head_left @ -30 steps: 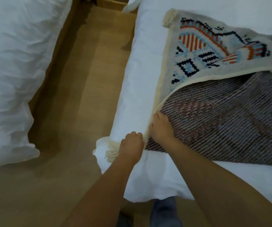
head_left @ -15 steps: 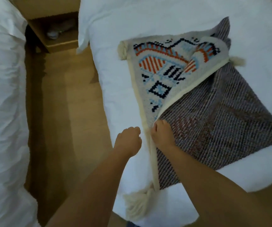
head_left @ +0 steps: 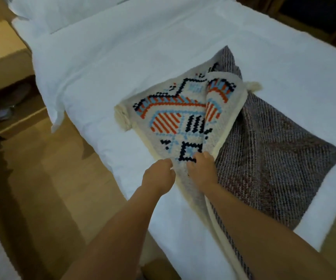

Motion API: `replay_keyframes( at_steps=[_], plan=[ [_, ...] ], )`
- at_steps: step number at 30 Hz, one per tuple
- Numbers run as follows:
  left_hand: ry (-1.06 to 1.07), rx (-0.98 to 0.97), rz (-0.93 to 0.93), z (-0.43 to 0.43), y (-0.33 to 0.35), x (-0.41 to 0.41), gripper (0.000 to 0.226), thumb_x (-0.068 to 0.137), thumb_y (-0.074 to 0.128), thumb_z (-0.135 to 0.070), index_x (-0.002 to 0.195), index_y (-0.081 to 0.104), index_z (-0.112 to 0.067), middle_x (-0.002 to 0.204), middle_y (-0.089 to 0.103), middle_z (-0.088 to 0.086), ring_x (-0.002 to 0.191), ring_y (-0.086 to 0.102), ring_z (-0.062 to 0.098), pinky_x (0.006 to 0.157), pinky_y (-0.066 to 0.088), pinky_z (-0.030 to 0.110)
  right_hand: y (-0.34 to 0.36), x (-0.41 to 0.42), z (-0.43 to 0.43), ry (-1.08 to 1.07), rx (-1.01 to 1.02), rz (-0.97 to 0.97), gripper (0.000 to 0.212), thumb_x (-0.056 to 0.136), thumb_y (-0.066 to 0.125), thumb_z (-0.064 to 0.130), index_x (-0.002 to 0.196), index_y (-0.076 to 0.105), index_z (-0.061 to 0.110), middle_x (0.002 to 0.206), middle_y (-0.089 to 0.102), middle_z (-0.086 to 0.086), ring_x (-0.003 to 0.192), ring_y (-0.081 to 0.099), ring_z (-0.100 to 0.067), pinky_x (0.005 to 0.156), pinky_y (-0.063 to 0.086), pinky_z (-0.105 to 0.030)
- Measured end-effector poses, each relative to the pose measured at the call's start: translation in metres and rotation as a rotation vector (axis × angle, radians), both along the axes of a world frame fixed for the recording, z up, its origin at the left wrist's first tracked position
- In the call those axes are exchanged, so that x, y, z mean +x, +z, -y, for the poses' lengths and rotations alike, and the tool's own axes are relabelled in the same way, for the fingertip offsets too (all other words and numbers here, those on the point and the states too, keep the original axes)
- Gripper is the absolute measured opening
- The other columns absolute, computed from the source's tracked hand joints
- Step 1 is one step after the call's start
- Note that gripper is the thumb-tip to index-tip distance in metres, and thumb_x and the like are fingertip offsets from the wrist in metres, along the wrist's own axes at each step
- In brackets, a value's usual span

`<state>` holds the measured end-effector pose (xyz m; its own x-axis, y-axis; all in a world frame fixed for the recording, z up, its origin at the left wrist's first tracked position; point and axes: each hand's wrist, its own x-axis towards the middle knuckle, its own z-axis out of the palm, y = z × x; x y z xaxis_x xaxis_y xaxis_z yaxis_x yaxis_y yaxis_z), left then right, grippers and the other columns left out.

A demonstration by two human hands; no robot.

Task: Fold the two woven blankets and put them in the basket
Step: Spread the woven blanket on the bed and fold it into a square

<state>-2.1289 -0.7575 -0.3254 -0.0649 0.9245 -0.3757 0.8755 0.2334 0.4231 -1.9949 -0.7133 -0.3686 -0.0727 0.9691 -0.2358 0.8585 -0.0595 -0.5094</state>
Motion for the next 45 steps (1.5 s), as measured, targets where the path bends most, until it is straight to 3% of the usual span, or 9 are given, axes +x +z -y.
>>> replay_keyframes(
  at_steps=[7, 16, 20, 24, 28, 36, 39, 42, 45],
  plan=[
    [-0.219, 0.045, 0.022, -0.083, 0.016, -0.040, 0.020, 0.096, 0.039, -0.020, 0.097, 0.054, -0.006, 0.100, 0.061, 0.014, 0.092, 0.056, 0.032, 0.069, 0.036, 0.030, 0.019, -0.012, -0.043, -0.399, 0.036, -0.006, 0.028, 0.092, 0.045, 0.022, 0.114, 0.052, 0.007, 0.121, 0.043, -0.014, 0.112, 0.040, -0.029, 0.093, 0.036, -0.037],
    [-0.292, 0.037, 0.161, -0.192, 0.006, 0.050, 0.027, 0.097, 0.040, -0.028, 0.110, 0.055, -0.009, 0.107, 0.062, 0.009, 0.092, 0.056, 0.022, 0.073, 0.039, 0.027, 0.017, 0.034, -0.115, -0.618, 0.080, -0.173, 0.032, 0.090, 0.048, 0.022, 0.118, 0.049, 0.007, 0.122, 0.040, -0.011, 0.109, 0.041, -0.026, 0.082, 0.038, -0.033],
    [-0.288, 0.013, 0.240, -0.243, -0.012, 0.085, 0.013, 0.097, 0.040, -0.027, 0.092, 0.050, -0.019, 0.088, 0.053, -0.002, 0.087, 0.049, 0.019, 0.075, 0.037, 0.027, 0.005, 0.066, -0.170, -0.745, 0.051, -0.286, 0.033, 0.089, 0.049, 0.021, 0.118, 0.048, 0.005, 0.121, 0.045, -0.014, 0.102, 0.047, -0.026, 0.078, 0.039, -0.033],
    [-0.245, -0.010, 0.327, -0.288, -0.026, 0.111, 0.035, 0.097, 0.038, -0.030, 0.125, 0.047, -0.011, 0.104, 0.054, -0.002, 0.087, 0.054, 0.011, 0.071, 0.037, 0.019, -0.006, 0.083, -0.223, -0.874, 0.012, -0.478, 0.025, 0.084, 0.055, 0.022, 0.103, 0.048, 0.008, 0.107, 0.055, -0.010, 0.086, 0.054, -0.020, 0.072, 0.045, -0.033],
    [-0.201, 0.006, 0.477, -0.323, -0.035, 0.117, 0.033, 0.098, 0.036, -0.038, 0.100, 0.057, -0.012, 0.082, 0.052, -0.006, 0.075, 0.049, 0.010, 0.067, 0.035, 0.025, -0.008, 0.082, -0.271, -0.993, 0.004, -0.634, 0.035, 0.082, 0.057, 0.024, 0.112, 0.048, 0.008, 0.105, 0.057, -0.006, 0.089, 0.056, -0.020, 0.076, 0.048, -0.035],
    [0.245, -0.122, 0.659, -0.377, -0.029, 0.068, 0.047, 0.086, 0.038, -0.064, 0.061, 0.050, -0.027, 0.062, 0.051, -0.003, 0.060, 0.051, 0.017, 0.062, 0.042, 0.034, -0.012, 0.005, -0.289, -0.571, 0.080, -0.478, 0.008, 0.089, 0.046, 0.015, 0.083, 0.042, 0.019, 0.071, 0.052, -0.002, 0.063, 0.047, -0.022, 0.056, 0.038, -0.038],
    [0.114, -0.097, 0.535, -0.380, -0.024, 0.036, 0.070, 0.070, 0.046, -0.077, 0.091, 0.065, -0.013, 0.077, 0.064, -0.002, 0.067, 0.060, 0.011, 0.066, 0.044, 0.030, -0.008, -0.032, -0.287, -0.397, 0.065, -0.415, 0.010, 0.090, 0.049, 0.019, 0.099, 0.052, 0.024, 0.085, 0.059, 0.004, 0.077, 0.058, -0.021, 0.065, 0.043, -0.031],
    [0.075, -0.096, 0.338, -0.375, -0.025, -0.002, 0.098, 0.061, 0.059, -0.077, 0.135, 0.039, -0.015, 0.129, 0.052, 0.003, 0.112, 0.053, 0.021, 0.082, 0.040, 0.030, -0.005, -0.075, -0.282, -0.200, -0.027, -0.160, 0.039, 0.094, 0.045, 0.019, 0.132, 0.044, 0.011, 0.127, 0.055, -0.015, 0.113, 0.055, -0.031, 0.090, 0.044, -0.034],
    [0.117, -0.034, 0.323, -0.368, -0.026, -0.047, 0.070, 0.078, 0.062, -0.054, 0.131, 0.042, -0.012, 0.130, 0.053, 0.009, 0.096, 0.051, 0.015, 0.068, 0.037, 0.022, -0.001, -0.113, -0.267, -0.181, -0.033, -0.218, 0.033, 0.092, 0.046, 0.013, 0.124, 0.052, 0.009, 0.120, 0.058, -0.016, 0.107, 0.058, -0.033, 0.088, 0.048, -0.042]
  ],
)
